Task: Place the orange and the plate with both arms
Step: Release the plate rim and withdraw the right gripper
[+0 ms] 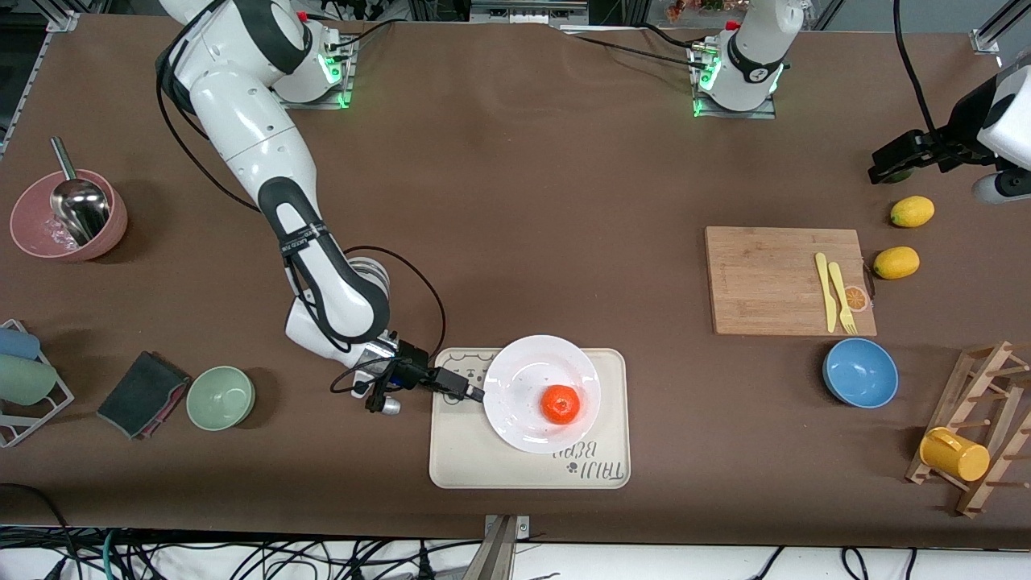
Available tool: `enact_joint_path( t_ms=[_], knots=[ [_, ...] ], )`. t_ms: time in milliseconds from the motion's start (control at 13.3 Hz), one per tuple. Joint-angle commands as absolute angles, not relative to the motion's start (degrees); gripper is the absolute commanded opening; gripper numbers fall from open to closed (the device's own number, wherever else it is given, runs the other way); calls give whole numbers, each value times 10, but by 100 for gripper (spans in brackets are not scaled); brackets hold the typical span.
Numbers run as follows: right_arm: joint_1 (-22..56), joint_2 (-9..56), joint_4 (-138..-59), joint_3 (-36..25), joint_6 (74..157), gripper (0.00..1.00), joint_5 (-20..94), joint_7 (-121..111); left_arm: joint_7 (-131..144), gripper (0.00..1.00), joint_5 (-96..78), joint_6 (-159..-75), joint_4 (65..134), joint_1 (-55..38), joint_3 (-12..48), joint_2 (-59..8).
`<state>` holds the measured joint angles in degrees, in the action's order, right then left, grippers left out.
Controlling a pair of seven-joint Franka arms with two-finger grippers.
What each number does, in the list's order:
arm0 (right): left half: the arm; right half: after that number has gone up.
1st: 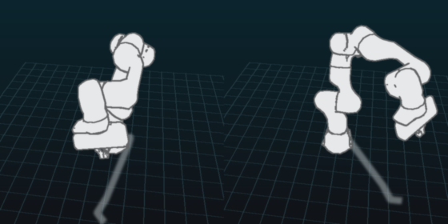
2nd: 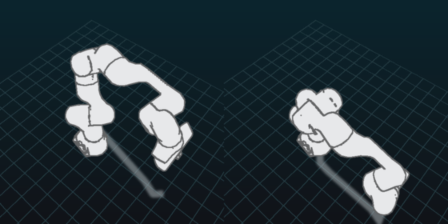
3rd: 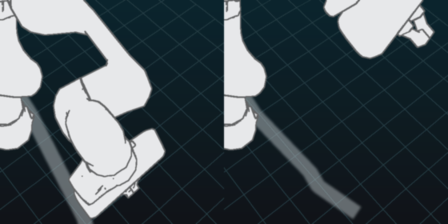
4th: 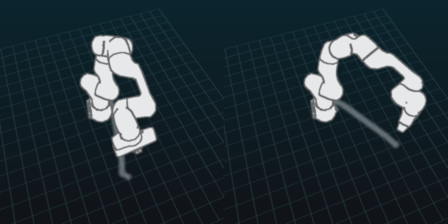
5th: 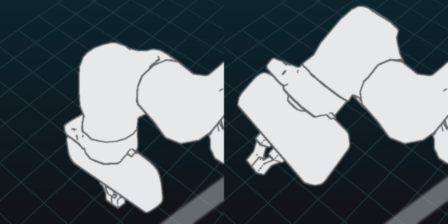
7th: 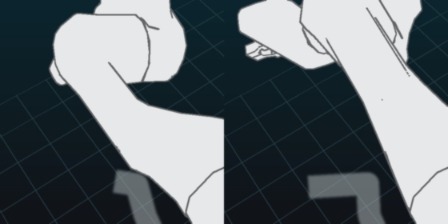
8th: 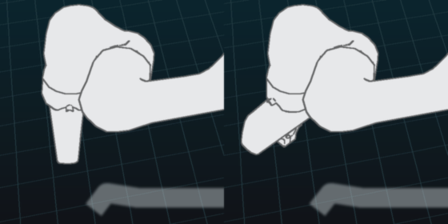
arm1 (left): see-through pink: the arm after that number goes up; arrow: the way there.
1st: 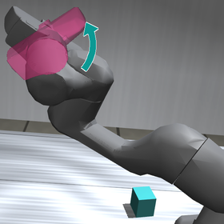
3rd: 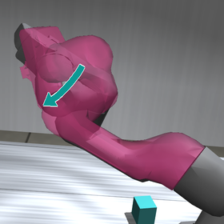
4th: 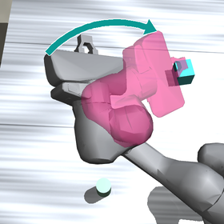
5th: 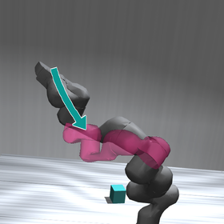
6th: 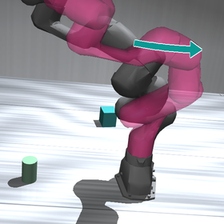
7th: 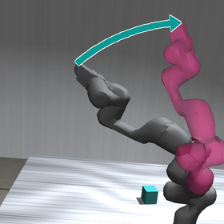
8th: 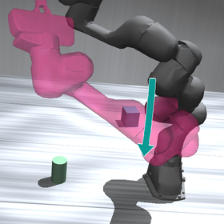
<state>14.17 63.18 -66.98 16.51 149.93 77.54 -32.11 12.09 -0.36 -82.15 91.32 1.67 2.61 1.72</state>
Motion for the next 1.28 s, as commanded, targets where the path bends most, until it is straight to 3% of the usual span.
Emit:
enact_joint_path(
  t_ms=[0, 225, 525, 901, 1201],
  knots=[
    [133, 600, -694, 165, 1497, 100, 743, -316, 114, 100, -1, -809, 899, 19, 30, 14],
    [130, 533, -765, 136, 1466, 100, 716, -316, 114, 100, -1, -809, 899, 19, 30, 14],
    [130, 442, -840, 42, 1317, 100, 589, -292, 114, 100, -1, -809, 899, 19, 29, 14],
    [131, 374, -838, -76, 1082, 100, 398, -262, 114, 100, -1, -811, 899, 18, 30, 13],
    [131, 319, -834, -122, 971, 100, 281, -261, 114, 100, -1, -811, 899, 18, 30, 13]
  ],
)
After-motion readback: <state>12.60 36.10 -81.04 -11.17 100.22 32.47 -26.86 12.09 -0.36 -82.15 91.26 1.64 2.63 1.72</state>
